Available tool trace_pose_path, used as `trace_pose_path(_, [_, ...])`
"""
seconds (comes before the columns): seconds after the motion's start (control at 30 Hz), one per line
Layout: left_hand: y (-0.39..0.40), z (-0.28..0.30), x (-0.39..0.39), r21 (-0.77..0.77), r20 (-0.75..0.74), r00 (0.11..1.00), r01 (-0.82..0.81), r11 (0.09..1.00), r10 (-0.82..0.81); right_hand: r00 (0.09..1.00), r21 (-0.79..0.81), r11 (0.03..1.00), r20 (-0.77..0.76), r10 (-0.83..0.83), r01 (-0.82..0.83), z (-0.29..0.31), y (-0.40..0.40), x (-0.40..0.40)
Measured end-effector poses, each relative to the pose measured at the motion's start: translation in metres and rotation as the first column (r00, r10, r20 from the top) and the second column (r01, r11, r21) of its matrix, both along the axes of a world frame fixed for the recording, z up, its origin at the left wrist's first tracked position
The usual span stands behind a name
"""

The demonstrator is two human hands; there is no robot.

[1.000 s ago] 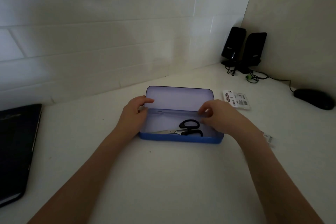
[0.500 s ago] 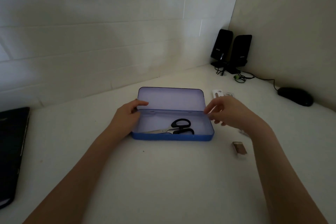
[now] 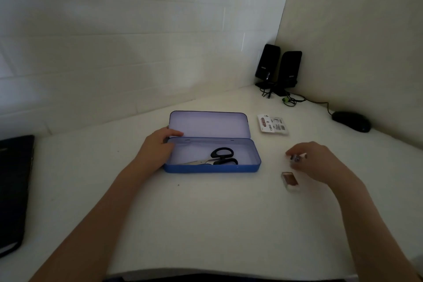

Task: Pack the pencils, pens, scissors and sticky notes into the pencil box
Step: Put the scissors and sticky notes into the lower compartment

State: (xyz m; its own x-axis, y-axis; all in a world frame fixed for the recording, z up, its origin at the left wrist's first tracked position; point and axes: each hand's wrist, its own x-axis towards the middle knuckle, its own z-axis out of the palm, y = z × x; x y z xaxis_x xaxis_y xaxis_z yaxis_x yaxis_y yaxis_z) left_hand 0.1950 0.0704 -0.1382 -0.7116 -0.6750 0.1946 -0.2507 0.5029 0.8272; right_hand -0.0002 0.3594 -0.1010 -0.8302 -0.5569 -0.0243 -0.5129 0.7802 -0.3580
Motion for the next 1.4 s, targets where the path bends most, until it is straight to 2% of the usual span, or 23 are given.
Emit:
trace_pose_path(0.1, [-0.003,-0.003,-0.001,0.004,-0.003,1.000,-0.003,1.000,0.003,0.999,-0.076,0.997,-0.034,0.029,-0.031,-0.001,0.000,0.000])
trace_pose_path(0.17, [-0.003,-0.003,-0.001,-0.009,-0.001,1.000,-0.002,1.000,0.002,0.998,-0.182,0.982,-0.018,0.055,-0.057,0.003,-0.002,0.004])
trace_pose_path(0.3, [-0.002,-0.002,-0.001,-0.016,-0.003,1.000,0.003,1.000,-0.004,0.986,-0.562,0.825,0.100,0.137,-0.058,0.021,-0.026,0.030])
trace_pose_path(0.37, [-0.003,-0.002,-0.001,-0.019,-0.002,1.000,0.006,1.000,-0.006,0.972,-0.624,0.779,0.138,0.191,-0.064,0.026,-0.044,0.042])
trace_pose_path(0.47, [-0.003,-0.002,-0.002,-0.017,-0.002,1.000,-0.003,1.000,0.003,0.967,-0.555,0.818,0.089,0.241,-0.153,0.021,-0.067,0.051])
trace_pose_path(0.6, [-0.003,-0.002,-0.002,0.002,-0.020,1.000,0.008,1.000,-0.008,0.969,-0.362,0.906,0.028,0.247,-0.220,0.002,-0.078,0.051])
trace_pose_path(0.7, [-0.004,-0.002,-0.003,0.004,-0.015,1.000,0.009,1.000,-0.009,0.975,-0.234,0.951,-0.142,0.173,-0.203,-0.008,-0.078,0.047])
trace_pose_path(0.77, [-0.004,-0.002,-0.004,0.001,-0.011,1.000,0.012,1.000,-0.012,0.974,-0.192,0.965,-0.171,0.147,-0.179,-0.008,-0.076,0.045])
trace_pose_path(0.87, [-0.004,-0.002,-0.004,-0.010,-0.005,1.000,0.016,1.000,-0.016,0.982,-0.137,0.977,-0.113,0.149,-0.164,-0.007,-0.075,0.046])
trace_pose_path(1.03, [-0.002,-0.001,-0.003,-0.017,-0.020,1.000,0.012,1.000,-0.012,0.987,-0.225,0.961,-0.015,0.159,-0.158,-0.004,-0.067,0.043])
trace_pose_path(1.13, [-0.001,0.001,-0.003,-0.032,-0.006,1.000,0.009,0.999,-0.009,0.994,-0.225,0.968,0.003,0.114,-0.110,0.005,-0.049,0.039])
trace_pose_path(1.2, [-0.001,0.002,-0.003,-0.038,-0.003,1.000,0.016,0.999,-0.016,0.995,-0.167,0.982,0.025,0.096,-0.091,0.010,-0.036,0.038])
trace_pose_path(1.33, [-0.001,0.001,-0.002,-0.042,-0.006,1.000,0.015,0.999,-0.015,0.980,-0.023,0.999,0.191,0.052,-0.048,0.013,-0.011,0.043])
trace_pose_path(1.4, [-0.001,0.002,-0.001,-0.050,-0.005,1.000,0.017,0.999,-0.018,0.975,0.042,0.998,0.221,0.035,-0.046,0.011,-0.003,0.045])
